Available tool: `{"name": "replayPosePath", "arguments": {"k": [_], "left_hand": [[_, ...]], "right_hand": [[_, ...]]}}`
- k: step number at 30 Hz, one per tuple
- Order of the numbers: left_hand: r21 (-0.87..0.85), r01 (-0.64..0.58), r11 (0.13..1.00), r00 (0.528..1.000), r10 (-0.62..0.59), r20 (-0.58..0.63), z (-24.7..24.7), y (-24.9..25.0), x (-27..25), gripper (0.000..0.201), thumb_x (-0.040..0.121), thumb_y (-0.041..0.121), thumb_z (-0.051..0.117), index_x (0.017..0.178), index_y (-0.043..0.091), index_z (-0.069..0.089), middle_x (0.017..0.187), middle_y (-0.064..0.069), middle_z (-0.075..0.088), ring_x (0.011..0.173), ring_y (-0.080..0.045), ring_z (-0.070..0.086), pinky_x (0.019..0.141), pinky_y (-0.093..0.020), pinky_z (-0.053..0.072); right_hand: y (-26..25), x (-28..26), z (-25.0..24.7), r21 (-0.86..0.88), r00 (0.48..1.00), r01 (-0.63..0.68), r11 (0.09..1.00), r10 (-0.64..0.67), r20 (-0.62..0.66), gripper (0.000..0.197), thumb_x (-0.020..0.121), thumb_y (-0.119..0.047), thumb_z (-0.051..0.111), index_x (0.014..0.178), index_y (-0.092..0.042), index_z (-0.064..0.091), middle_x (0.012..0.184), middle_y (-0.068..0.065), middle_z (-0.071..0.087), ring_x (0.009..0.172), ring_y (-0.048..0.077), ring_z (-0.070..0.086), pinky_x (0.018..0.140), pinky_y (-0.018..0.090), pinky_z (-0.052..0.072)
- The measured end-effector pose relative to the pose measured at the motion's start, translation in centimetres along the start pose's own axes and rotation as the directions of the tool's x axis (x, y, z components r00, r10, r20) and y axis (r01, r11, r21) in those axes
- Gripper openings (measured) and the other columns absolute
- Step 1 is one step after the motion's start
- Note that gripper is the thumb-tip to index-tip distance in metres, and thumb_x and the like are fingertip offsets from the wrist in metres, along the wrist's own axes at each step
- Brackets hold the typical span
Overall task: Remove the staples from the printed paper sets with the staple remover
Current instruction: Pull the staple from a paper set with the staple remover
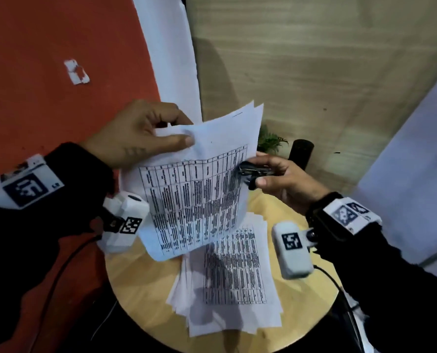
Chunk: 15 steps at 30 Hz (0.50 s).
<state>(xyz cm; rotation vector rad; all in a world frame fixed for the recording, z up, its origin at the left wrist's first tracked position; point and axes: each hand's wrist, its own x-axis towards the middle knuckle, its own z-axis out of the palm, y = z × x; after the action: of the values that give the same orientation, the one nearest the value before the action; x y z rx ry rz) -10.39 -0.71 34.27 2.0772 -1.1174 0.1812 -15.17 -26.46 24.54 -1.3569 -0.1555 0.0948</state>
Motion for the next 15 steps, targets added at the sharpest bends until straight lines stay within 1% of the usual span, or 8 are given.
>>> {"name": "replayPosePath", "arguments": {"k": [3,5,7,8,10,12,14,15], "left_hand": [[-0.025,0.049,0.998,0.998,-0.049,0.031,-0.8,-0.8,0.3,0.016,0.078,0.036,0.07,0.083,0.021,0.066,0.079,0.015,0.066,0.069,0.003,0.058,0.063,-0.007,0.04],[-0.039,0.144,0.989,0.99,-0.144,-0.003,-1.3,-2.4,0.3,0.011,0.079,0.028,0.073,0.079,0.021,0.065,0.069,0.025,0.065,0.063,0.009,0.057,0.06,-0.005,0.04],[-0.036,0.244,0.969,0.962,-0.247,-0.113,-2.0,-4.5,-0.2,0.013,0.08,0.036,0.069,0.077,0.025,0.062,0.061,0.028,0.063,0.057,0.01,0.054,0.056,-0.006,0.04],[-0.055,0.296,0.954,0.93,-0.3,-0.21,-2.2,-5.8,-0.5,0.015,0.082,0.04,0.067,0.078,0.028,0.06,0.057,0.029,0.061,0.054,0.011,0.053,0.054,-0.006,0.039],[-0.246,0.404,0.881,0.796,-0.471,-0.38,-1.6,-8.9,-2.0,0.011,0.091,0.031,0.058,0.081,0.03,0.052,0.049,0.029,0.059,0.047,0.01,0.055,0.046,-0.005,0.04],[-0.498,0.464,0.733,0.687,-0.652,-0.32,0.7,-11.7,-4.4,0.014,0.096,0.022,0.049,0.085,0.029,0.048,0.05,0.024,0.061,0.05,0.003,0.058,0.042,-0.009,0.043],[-0.602,0.512,0.613,0.681,-0.717,-0.151,3.7,-13.5,-6.7,0.008,0.09,0.018,0.055,0.089,0.026,0.053,0.061,0.02,0.067,0.062,-0.003,0.061,0.048,-0.013,0.049],[-0.586,0.544,0.6,0.685,-0.721,-0.102,5.0,-14.4,-7.4,0.013,0.083,0.016,0.062,0.094,0.022,0.058,0.07,0.018,0.07,0.071,-0.005,0.064,0.057,-0.016,0.052]], "right_hand": [[-0.1,0.5,0.3,0.03,0.996,0.013,0.999,-0.015,0.084,0.063,0.021,-0.033,0.095,0.079,-0.019,0.077,0.082,-0.001,0.073,0.069,0.01,0.069,0.06,0.017,0.053],[-0.2,0.9,0.8,0.048,0.996,0.045,0.998,-0.049,0.079,0.06,0.022,-0.032,0.095,0.077,-0.02,0.077,0.079,-0.002,0.074,0.069,0.009,0.069,0.061,0.017,0.053],[-0.1,1.5,1.1,0.072,0.997,0.079,0.994,-0.08,0.002,0.061,0.019,-0.033,0.095,0.075,-0.018,0.076,0.077,-0.002,0.073,0.066,0.007,0.068,0.054,0.013,0.05],[0.1,1.8,1.1,0.097,0.994,0.095,0.991,-0.091,-0.054,0.063,0.018,-0.034,0.095,0.075,-0.017,0.076,0.075,-0.002,0.073,0.063,0.006,0.067,0.049,0.011,0.047],[0.7,2.6,1.1,0.156,0.985,0.115,0.981,-0.092,-0.145,0.062,0.017,-0.034,0.095,0.073,-0.017,0.075,0.073,-0.002,0.072,0.059,0.005,0.066,0.043,0.01,0.042],[1.9,3.4,1.4,0.208,0.978,0.102,0.973,-0.06,-0.198,0.059,0.019,-0.032,0.095,0.073,-0.018,0.076,0.074,-0.003,0.072,0.06,0.005,0.065,0.046,0.01,0.042],[3.6,4.3,2.4,0.247,0.971,0.054,0.968,0.006,-0.24,0.054,0.029,-0.023,0.092,0.079,-0.014,0.074,0.073,-0.003,0.072,0.06,0.004,0.063,0.047,0.01,0.042],[4.5,4.7,3.0,0.255,0.964,0.025,0.967,0.045,-0.263,0.051,0.037,-0.017,0.086,0.085,-0.012,0.07,0.071,-0.004,0.072,0.059,0.002,0.063,0.045,0.01,0.04]]}}
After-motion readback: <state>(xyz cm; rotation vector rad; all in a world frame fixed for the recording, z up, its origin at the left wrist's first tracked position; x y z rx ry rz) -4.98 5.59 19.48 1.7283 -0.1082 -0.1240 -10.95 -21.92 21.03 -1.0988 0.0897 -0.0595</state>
